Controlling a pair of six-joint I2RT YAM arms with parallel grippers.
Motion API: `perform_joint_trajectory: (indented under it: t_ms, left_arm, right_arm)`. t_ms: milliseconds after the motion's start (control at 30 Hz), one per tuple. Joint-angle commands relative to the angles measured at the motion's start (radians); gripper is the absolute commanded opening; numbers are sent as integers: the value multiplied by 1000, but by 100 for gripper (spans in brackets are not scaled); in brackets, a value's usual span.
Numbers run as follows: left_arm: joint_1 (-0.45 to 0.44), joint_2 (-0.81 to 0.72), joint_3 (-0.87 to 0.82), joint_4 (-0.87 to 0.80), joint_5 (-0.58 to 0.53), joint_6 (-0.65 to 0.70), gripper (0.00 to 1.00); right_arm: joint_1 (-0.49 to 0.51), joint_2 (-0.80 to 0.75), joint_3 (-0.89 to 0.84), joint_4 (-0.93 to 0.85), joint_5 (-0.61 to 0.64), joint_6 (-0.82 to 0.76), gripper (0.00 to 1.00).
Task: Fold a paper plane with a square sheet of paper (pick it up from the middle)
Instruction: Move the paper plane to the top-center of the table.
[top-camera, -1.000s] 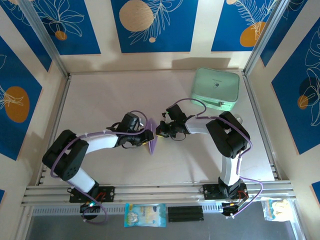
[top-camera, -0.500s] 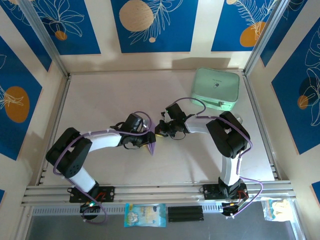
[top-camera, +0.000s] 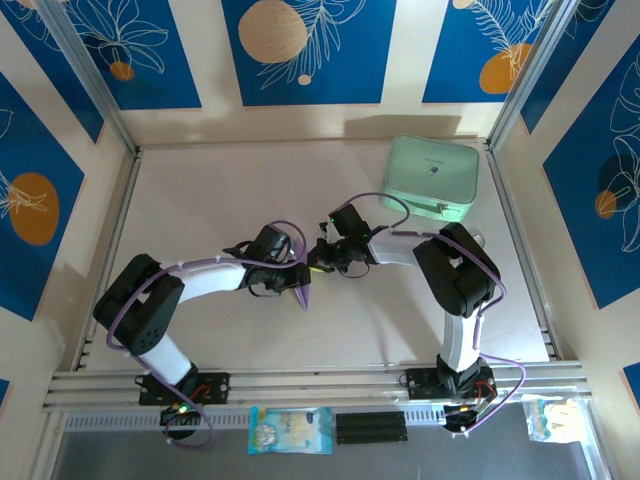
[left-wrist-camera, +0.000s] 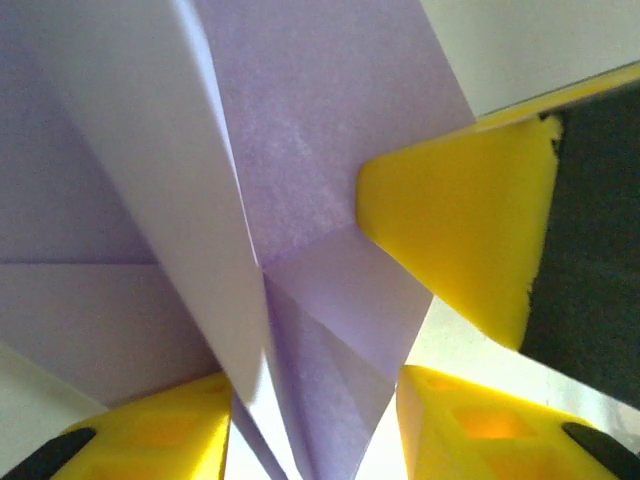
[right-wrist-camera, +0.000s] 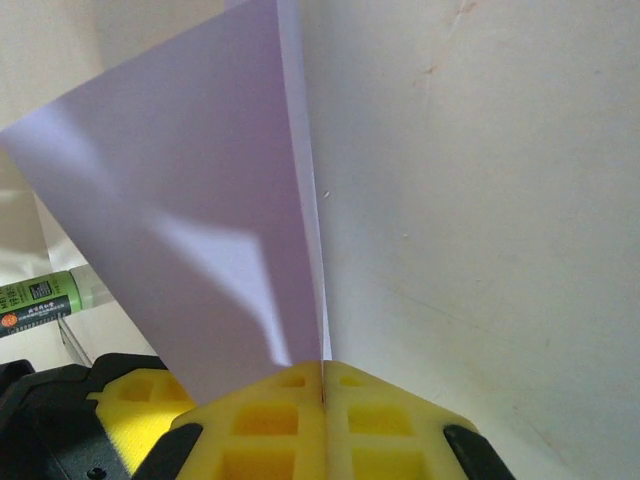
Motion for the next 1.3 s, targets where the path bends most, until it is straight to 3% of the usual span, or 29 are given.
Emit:
perform_joint_trajectory:
  t_ms: [0,567,667,800,900,1100,1267]
  left_arm:
    - [-9,17,26,-45,-29,13,39]
    - [-12,22,27,-30,-58,-63,16]
    - [-11,20,37,-44,-67,-60,9]
    - [-6,1,71,-138,-95,-11,0]
    - [4,-18,112,-243,-127,57,0]
    - [15,2,224,-465,-229,200,0]
    - [15,65,286,-524,-250,235,0]
  right_arm:
    - [6,-33,24,-33,-23,6,2]
    - [6,-33,27,-37,-23,7,6]
    - [2,-47,16,-42,-5,6,14]
    - [-20,-120,-23,-69,94,-3,33]
    - [-45,-188,-56,-106,189,-24,43]
    - [-94,-285,-108,-169,331,-39,49]
    - [-114,-313,-130,-177,357,-33,50]
